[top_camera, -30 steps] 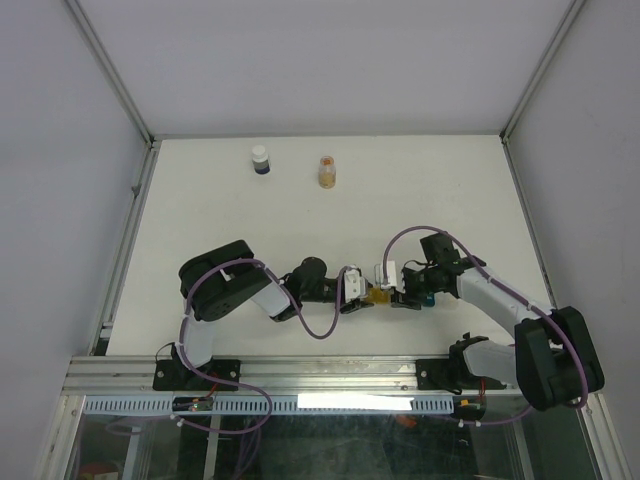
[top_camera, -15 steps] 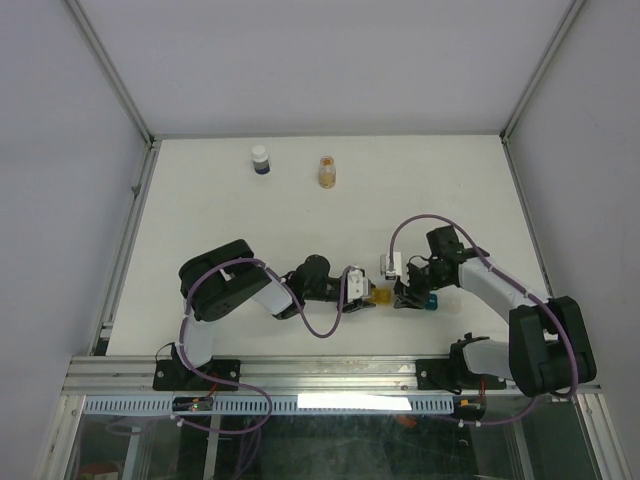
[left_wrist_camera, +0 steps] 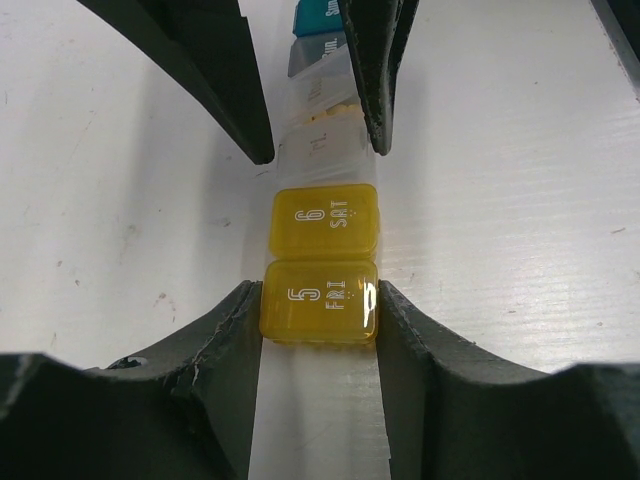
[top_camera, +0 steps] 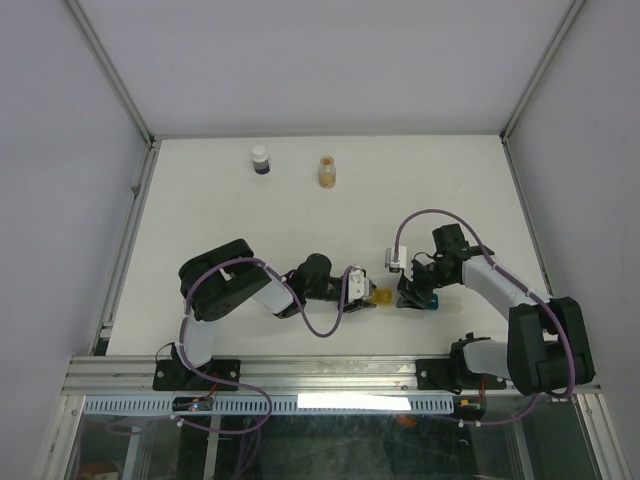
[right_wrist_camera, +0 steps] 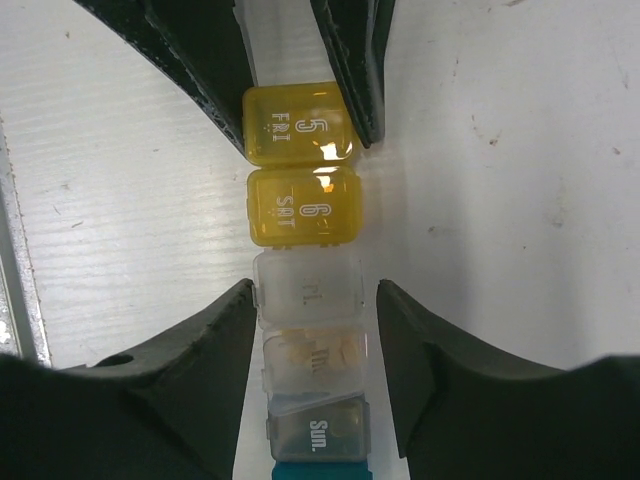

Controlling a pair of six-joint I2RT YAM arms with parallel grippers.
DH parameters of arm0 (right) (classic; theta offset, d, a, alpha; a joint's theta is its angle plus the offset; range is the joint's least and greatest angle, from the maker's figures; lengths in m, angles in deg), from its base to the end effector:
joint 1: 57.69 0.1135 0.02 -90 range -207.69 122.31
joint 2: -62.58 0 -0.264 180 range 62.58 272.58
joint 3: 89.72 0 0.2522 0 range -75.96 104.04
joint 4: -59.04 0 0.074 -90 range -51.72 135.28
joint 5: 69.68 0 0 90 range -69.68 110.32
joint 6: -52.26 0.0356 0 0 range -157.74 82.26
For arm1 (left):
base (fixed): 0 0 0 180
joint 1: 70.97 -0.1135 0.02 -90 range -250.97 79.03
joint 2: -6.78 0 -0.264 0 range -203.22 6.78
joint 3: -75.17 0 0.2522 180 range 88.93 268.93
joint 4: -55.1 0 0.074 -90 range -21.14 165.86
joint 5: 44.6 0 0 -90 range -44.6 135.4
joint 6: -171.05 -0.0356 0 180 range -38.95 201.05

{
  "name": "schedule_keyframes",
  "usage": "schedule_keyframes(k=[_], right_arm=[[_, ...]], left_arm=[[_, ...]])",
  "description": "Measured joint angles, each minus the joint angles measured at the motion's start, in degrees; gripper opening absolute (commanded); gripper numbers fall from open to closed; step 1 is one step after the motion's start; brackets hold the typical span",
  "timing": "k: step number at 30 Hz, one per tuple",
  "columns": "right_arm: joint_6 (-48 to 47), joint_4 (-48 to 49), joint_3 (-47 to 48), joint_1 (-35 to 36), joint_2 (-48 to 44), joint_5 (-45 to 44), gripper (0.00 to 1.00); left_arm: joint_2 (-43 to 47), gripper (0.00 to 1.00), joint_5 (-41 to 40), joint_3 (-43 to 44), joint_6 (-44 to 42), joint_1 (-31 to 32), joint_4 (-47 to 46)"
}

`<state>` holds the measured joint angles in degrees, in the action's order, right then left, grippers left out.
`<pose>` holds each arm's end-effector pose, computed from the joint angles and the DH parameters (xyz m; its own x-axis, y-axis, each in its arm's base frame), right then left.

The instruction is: Sort the pills into containers

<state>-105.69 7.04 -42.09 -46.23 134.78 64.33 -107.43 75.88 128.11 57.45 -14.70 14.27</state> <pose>0.1831 0.0623 0.1631 -0.0788 -0.6962 -0.7135 -0.9966 0.0735 0.0384 0.1780 -0.2991 0.0966 0.2149 0.2995 -0.9296 0.9763 -0.0400 0.2128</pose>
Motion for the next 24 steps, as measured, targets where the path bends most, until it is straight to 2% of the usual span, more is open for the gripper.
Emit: schedule_keyframes(k=[7, 13, 24], right_arm=[[0.68, 0.31, 0.0, -0.24, -0.11, -0.35, 0.59], [4.55, 1.07, 0.52, -0.79, -0.48, -0.92, 0.68], [12.04, 3.48, 0.66, -1.22, -2.14, -1.77, 0.68]], left_arm=[[0.0, 0.11, 0.04, 0.0, 0.0, 0.0, 0.02], [0.0, 0.11, 0.04, 0.0, 0.0, 0.0, 0.04], [0.0, 0.11, 0.02, 0.0, 0.0, -0.02, 0.07]])
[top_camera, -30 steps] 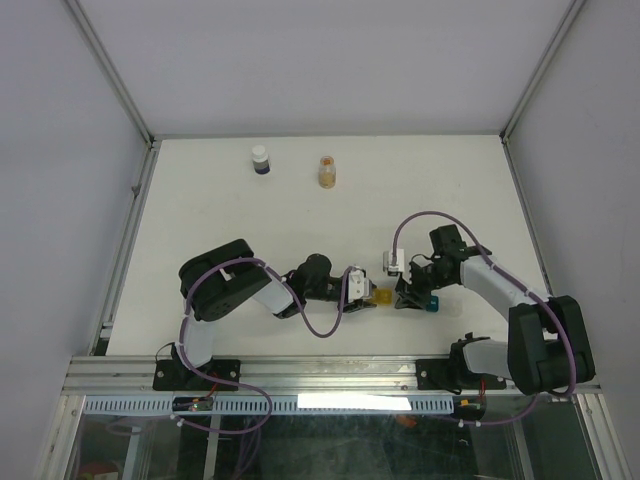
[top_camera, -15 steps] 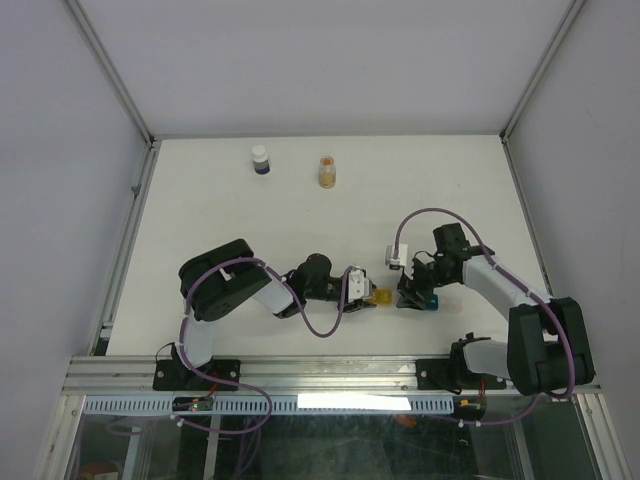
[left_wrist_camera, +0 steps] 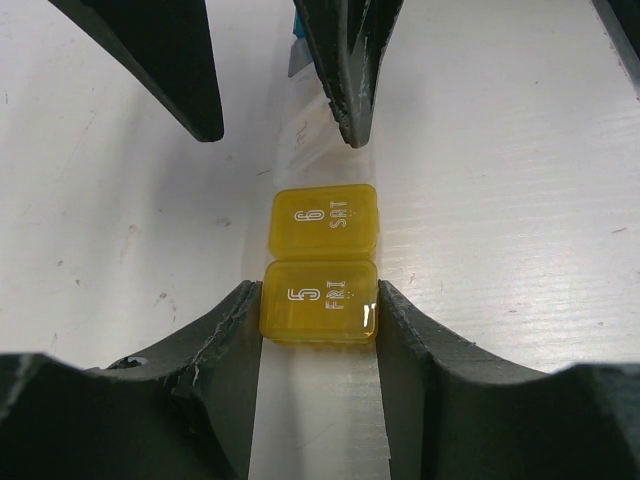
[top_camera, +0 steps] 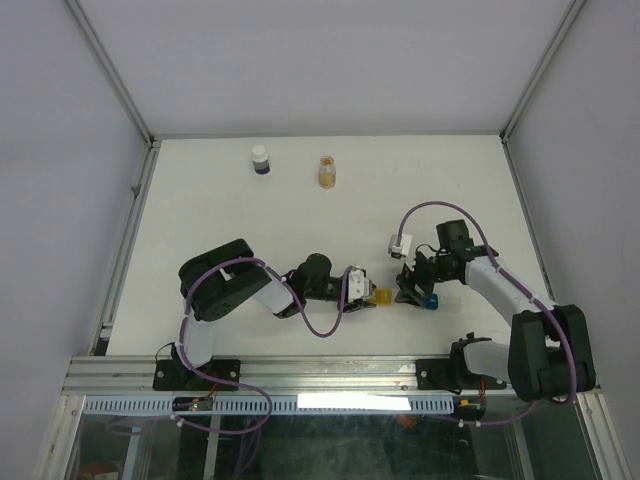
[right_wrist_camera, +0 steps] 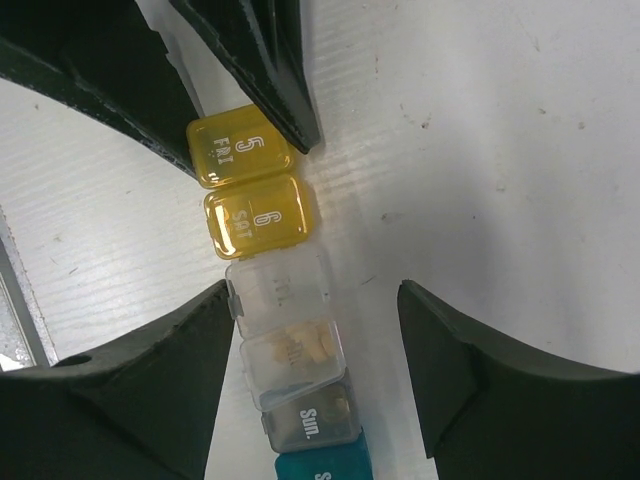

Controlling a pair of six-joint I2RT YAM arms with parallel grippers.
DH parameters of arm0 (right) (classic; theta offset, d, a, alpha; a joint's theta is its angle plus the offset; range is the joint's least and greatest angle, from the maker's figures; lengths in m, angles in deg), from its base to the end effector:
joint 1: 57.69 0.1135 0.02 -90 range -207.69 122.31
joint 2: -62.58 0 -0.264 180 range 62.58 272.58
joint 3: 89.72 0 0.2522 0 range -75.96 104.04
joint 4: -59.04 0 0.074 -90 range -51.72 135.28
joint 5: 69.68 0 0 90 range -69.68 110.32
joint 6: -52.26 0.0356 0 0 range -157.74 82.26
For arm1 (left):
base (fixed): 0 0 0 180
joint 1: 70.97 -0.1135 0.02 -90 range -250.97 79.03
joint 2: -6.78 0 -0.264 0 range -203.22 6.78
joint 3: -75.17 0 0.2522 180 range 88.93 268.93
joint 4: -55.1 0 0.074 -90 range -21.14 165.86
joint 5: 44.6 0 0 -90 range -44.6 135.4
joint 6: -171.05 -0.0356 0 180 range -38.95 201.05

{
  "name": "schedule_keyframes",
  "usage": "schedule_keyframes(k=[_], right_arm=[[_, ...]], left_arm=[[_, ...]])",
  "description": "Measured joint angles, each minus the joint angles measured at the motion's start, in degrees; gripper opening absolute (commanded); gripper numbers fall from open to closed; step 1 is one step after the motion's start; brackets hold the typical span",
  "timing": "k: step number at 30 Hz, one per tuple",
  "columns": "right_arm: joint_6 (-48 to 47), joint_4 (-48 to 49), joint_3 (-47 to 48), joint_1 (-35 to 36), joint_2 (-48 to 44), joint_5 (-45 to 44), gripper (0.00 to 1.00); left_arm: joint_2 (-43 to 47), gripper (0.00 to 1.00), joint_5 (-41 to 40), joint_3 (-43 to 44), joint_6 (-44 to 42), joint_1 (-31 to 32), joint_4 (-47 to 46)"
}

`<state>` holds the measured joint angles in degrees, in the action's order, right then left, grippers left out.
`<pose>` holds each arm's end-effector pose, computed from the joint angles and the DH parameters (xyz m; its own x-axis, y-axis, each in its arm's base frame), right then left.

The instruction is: Sort the pills into containers

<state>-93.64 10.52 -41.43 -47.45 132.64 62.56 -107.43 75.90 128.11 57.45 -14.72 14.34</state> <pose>0.1906 0.0588 0.1737 -0.2257 -0.6637 -0.7131 -0.9660 0.2473 0.0755 0.1781 -0.2990 0.0965 0.2142 0.3004 -0.9295 0.9764 -0.0402 0.2120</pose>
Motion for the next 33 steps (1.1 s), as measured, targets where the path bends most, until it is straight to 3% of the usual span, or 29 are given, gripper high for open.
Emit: schedule_keyframes(k=[10, 20, 24, 29, 33], right_arm=[[5.7, 4.0, 0.79, -1.16, -1.55, -2.14, 0.65], [9.44, 8.52, 0.83, -1.44, -0.17, -8.07, 0.44], [9.79, 8.96, 0.83, -0.22, 2.36, -10.34, 0.45], [8.66, 6.14, 1.97, -0.31, 2.47, -8.76, 0.61], [3.39, 0.07, 3.63, -4.74, -2.12, -4.22, 0.6]], left_arm=[[0.0, 0.12, 0.11, 0.02, 0.0, 0.02, 0.04], [0.0, 0.12, 0.2, 0.22, 0.0, 0.02, 0.35], [0.0, 0.11, 0.31, 0.42, 0.0, 0.02, 0.66], [0.0, 0.11, 0.48, 0.61, 0.0, 0.02, 1.03], [0.0, 0.12, 0.63, 0.92, -0.02, 0.02, 1.55]])
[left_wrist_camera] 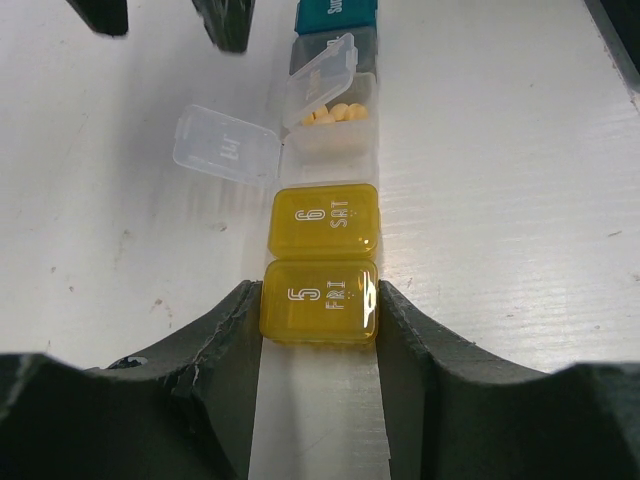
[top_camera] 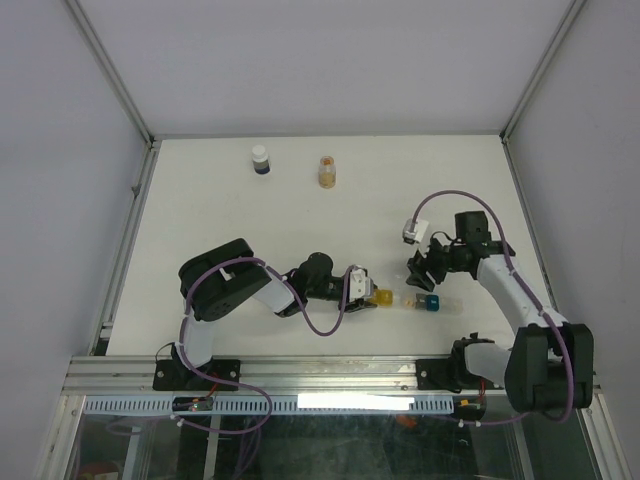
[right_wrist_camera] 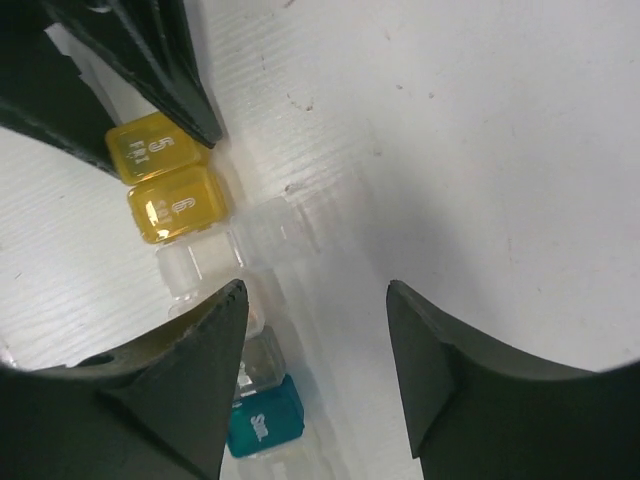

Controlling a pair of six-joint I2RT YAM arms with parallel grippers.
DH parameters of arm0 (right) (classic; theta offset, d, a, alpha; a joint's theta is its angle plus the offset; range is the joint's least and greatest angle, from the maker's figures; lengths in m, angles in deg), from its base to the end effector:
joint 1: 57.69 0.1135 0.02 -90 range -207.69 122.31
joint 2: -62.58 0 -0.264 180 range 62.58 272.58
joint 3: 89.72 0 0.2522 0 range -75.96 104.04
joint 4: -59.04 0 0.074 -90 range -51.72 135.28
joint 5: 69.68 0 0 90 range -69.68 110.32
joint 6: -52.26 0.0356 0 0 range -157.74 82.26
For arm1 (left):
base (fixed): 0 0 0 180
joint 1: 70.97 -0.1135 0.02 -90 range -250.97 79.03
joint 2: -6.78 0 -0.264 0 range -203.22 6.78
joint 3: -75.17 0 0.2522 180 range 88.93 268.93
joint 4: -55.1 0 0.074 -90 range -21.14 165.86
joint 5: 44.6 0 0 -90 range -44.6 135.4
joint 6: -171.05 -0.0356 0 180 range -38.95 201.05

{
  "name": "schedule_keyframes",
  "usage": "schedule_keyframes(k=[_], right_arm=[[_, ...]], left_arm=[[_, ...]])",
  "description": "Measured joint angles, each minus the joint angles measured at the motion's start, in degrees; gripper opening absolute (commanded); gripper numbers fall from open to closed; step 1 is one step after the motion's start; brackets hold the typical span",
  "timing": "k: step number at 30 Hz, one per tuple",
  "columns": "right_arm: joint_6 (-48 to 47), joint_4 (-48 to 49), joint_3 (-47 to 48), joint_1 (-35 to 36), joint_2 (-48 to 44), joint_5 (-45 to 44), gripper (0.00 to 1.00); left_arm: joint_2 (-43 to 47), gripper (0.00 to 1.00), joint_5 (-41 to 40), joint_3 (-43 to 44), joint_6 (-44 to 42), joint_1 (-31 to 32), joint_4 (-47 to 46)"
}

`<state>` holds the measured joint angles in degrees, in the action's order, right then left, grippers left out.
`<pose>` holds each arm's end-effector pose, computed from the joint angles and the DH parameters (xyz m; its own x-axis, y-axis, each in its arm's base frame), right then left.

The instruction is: Sort the pills into containers

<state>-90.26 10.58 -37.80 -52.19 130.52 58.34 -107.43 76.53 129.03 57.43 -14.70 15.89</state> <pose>0.2042 0.0417 0.1965 -0.2771 -0.6547 -0.7032 -0.9195 0.3930 -0.0037 0.1793 -0.3017 0.0974 0.2090 0.3046 -0.9293 0.9778 -0.0521 0.2029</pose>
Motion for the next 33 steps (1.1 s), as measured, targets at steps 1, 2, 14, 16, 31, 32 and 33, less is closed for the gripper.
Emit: schedule_keyframes(k=[1, 2, 14, 16, 31, 32, 33], right_arm=[[-2.05, -2.19, 0.55, -1.42, -1.49, 1.38, 0.58], [-3.65, -4.0, 1.07, -2.4, -2.4, 2.36, 0.56], [-15.58, -18.91, 4.04, -4.59, -1.95, 5.77, 0.04], [-15.39, -17.9, 3.23, -2.43, -0.42, 4.44, 0.02], [-11.19, -14.21, 2.1, 4.7, 6.14, 0.94, 0.05], [-11.91, -15.21, 2.25, 4.17, 5.46, 0.98, 0.05], [-12.7, -16.5, 2.51, 3.72, 4.74, 1.11, 0.05]], left_arm=[[0.0, 0.11, 0.0, 0.02, 0.02, 0.0, 0.02], [0.0, 0.11, 0.02, 0.04, 0.02, 0.0, 0.07], [0.0, 0.11, 0.04, 0.07, 0.0, 0.0, 0.13], [0.0, 0.11, 0.04, 0.09, 0.0, 0.0, 0.15], [0.0, 0.11, 0.33, 0.68, -0.02, 0.0, 1.14], [0.0, 0.11, 0.33, 0.68, -0.02, 0.0, 1.14], [0.0, 0.11, 0.33, 0.68, -0.02, 0.0, 1.14]])
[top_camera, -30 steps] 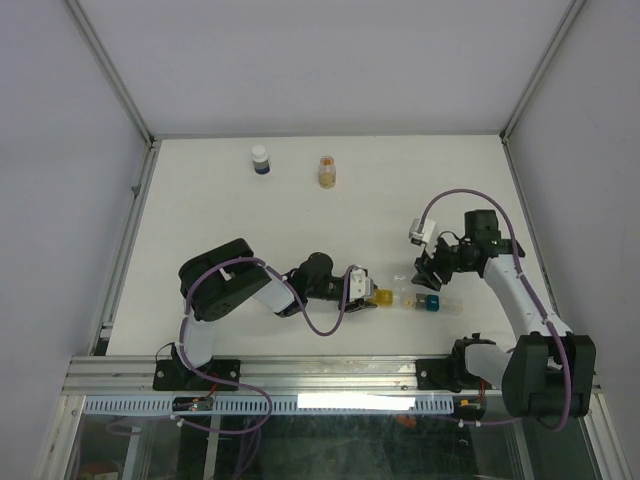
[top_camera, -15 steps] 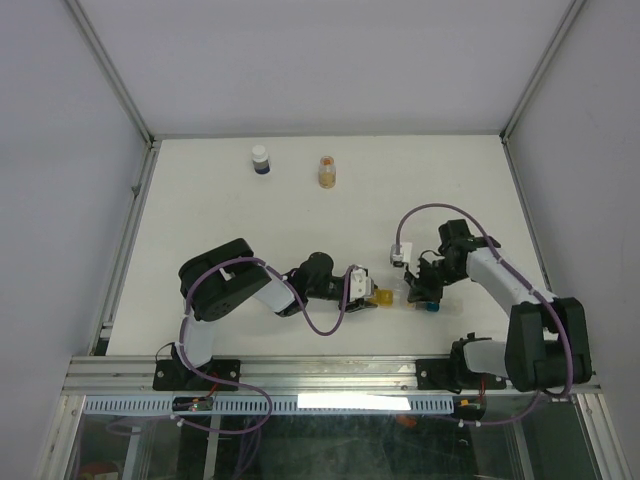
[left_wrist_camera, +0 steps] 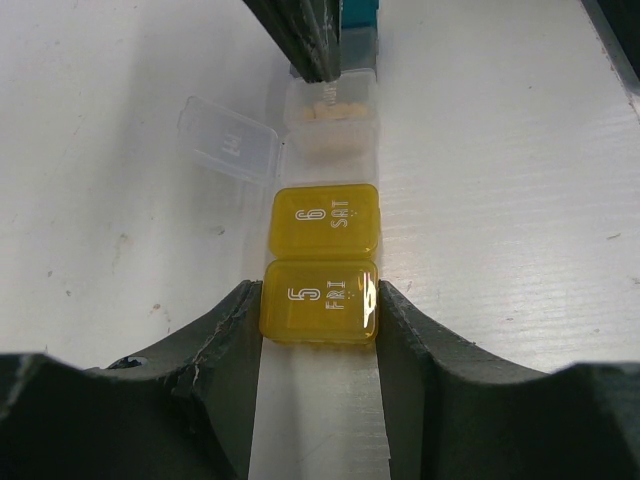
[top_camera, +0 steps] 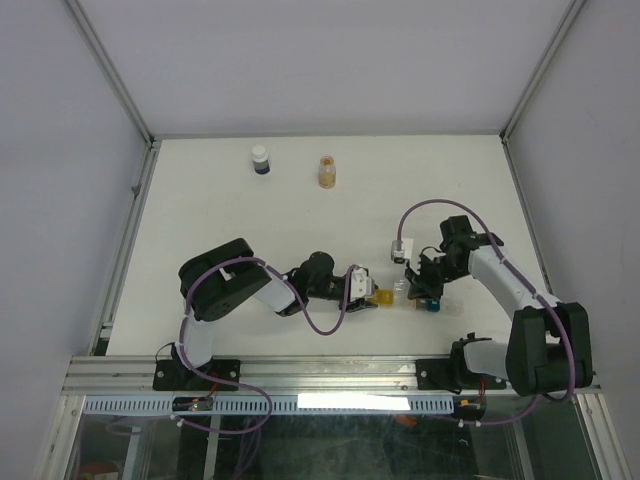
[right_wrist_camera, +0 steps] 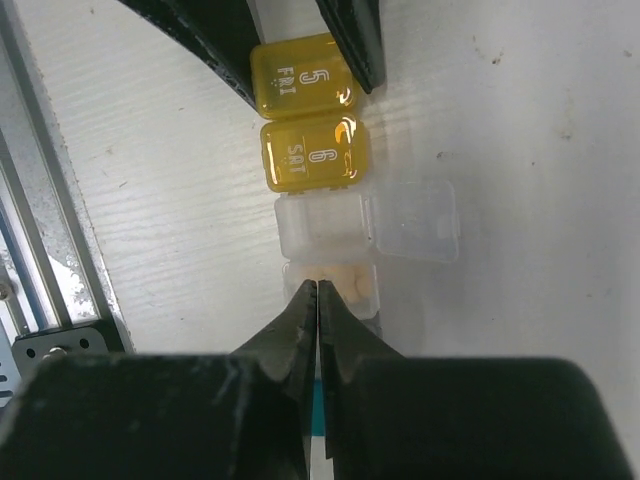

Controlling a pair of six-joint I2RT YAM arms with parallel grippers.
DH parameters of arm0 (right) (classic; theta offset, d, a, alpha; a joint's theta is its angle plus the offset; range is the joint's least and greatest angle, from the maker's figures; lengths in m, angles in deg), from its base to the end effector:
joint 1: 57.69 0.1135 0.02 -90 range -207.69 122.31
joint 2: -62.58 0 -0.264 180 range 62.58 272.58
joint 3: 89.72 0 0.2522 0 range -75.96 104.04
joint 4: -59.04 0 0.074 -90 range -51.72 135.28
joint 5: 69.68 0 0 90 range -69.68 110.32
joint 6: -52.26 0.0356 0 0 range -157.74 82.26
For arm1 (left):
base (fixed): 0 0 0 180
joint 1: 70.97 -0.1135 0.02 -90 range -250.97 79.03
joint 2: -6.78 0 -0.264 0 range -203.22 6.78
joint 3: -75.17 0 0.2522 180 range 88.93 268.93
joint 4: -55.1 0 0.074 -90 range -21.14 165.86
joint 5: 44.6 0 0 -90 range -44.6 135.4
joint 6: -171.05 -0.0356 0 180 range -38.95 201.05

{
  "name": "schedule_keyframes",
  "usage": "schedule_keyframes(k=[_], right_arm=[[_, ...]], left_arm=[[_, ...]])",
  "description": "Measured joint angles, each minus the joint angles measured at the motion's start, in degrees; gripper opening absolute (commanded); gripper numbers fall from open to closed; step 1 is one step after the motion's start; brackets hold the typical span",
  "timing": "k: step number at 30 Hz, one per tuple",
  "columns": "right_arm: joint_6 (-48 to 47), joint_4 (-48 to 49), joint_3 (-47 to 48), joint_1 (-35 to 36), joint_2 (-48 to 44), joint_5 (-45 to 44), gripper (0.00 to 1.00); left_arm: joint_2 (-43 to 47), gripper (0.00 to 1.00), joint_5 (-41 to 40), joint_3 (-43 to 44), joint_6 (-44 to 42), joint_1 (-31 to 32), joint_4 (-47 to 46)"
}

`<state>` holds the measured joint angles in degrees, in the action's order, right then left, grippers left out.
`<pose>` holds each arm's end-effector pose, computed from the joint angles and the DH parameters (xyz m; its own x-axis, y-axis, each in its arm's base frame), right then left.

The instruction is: Sort the pills into containers

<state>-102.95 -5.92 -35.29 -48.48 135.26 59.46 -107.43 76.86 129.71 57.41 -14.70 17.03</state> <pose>0.1868 0.0531 0.1857 -0.2314 -0.7509 -0.6186 -0.9728 0.1717 0.1555 0.1804 -0.3036 0.0982 0.2053 0.3086 -0.9288 0.9787 -0.0586 0.1968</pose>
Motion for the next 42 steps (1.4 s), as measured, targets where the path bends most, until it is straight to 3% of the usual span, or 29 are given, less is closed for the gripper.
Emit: schedule_keyframes(k=[5, 10, 16, 18, 22, 25, 32, 34, 42], right_arm=[[-2.95, -3.26, 0.31, -0.57, -2.38, 0.31, 0.04], [-1.92, -0.94, -0.81, -0.31, 1.31, -2.47, 0.03], [0.7, 0.09, 0.37, -0.13, 3.93, -0.66, 0.1], [0.04, -1.01, 0.72, -0.66, 3.48, -0.2, 0.14], [-2.49, -6.93, 4.61, -3.45, 2.12, 1.49, 0.23], [-3.54, -10.29, 9.16, -4.2, 0.57, 4.0, 0.28], [-1.57, -13.46, 14.71, -4.24, -4.98, 9.6, 0.41], [0.92, -13.31, 15.82, -4.24, -6.58, 10.73, 0.45], [21.16, -0.37, 17.55, -4.39, -15.02, 17.57, 0.57]], left_arm=[[0.0, 0.11, 0.0, 0.0, 0.0, 0.0, 0.0], [0.0, 0.11, 0.0, 0.0, 0.0, 0.0, 0.02], [0.0, 0.17, 0.0, 0.0, -0.02, 0.0, 0.0], [0.0, 0.29, -0.02, 0.0, 0.0, 0.0, 0.0], [0.0, 0.67, -0.11, 0.0, 0.04, 0.0, -0.07], [0.35, 0.84, -1.25, -0.42, 0.72, 0.0, -0.87], [6.05, 0.99, -3.85, -3.89, 2.89, 0.0, 1.01], [9.75, 0.99, -4.94, -4.48, 4.39, 0.0, 2.93], [29.94, 0.99, -8.9, -2.43, 19.5, -4.35, 15.52]])
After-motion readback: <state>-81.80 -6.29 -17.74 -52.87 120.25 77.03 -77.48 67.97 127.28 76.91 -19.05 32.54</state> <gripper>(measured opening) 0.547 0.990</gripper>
